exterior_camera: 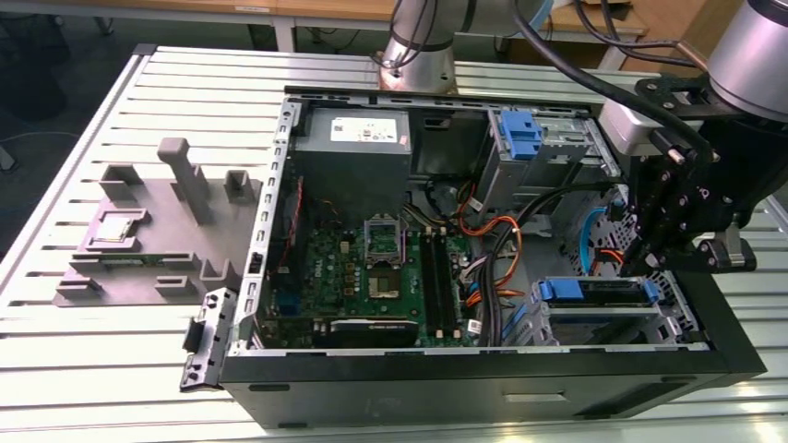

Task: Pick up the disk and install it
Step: 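Insert the first disk wire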

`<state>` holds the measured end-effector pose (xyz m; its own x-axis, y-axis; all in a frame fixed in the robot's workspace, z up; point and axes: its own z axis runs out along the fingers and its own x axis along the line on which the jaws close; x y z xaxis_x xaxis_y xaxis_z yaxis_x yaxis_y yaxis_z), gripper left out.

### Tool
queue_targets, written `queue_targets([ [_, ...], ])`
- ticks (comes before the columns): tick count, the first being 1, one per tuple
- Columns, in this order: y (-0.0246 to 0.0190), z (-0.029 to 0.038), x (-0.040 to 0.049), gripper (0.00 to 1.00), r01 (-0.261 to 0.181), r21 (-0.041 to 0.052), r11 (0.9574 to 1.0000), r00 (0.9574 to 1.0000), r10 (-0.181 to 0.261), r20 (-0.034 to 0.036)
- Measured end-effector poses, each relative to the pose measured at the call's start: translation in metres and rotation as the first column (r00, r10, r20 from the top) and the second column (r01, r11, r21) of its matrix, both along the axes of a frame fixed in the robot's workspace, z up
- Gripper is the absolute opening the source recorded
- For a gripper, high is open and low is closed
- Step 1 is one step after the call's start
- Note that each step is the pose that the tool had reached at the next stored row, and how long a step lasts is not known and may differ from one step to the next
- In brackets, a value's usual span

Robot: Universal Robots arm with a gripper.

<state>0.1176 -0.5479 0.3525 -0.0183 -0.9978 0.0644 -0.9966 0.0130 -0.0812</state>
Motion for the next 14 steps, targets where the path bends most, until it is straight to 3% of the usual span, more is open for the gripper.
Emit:
queue_targets([
  [8,0.0000,-0.0003,0.0000,0.17,0.000,-0.0001,1.0000,1.0000,0.000,0.0000],
  [9,0.0000,-0.0004,0.0000,0.24,0.000,-0.0001,1.0000,1.0000,0.000,0.0000],
  [14,0.0000,-0.0022,0.0000,0.24,0.000,-0.0002,1.0000,1.0000,0.000,0.0000],
])
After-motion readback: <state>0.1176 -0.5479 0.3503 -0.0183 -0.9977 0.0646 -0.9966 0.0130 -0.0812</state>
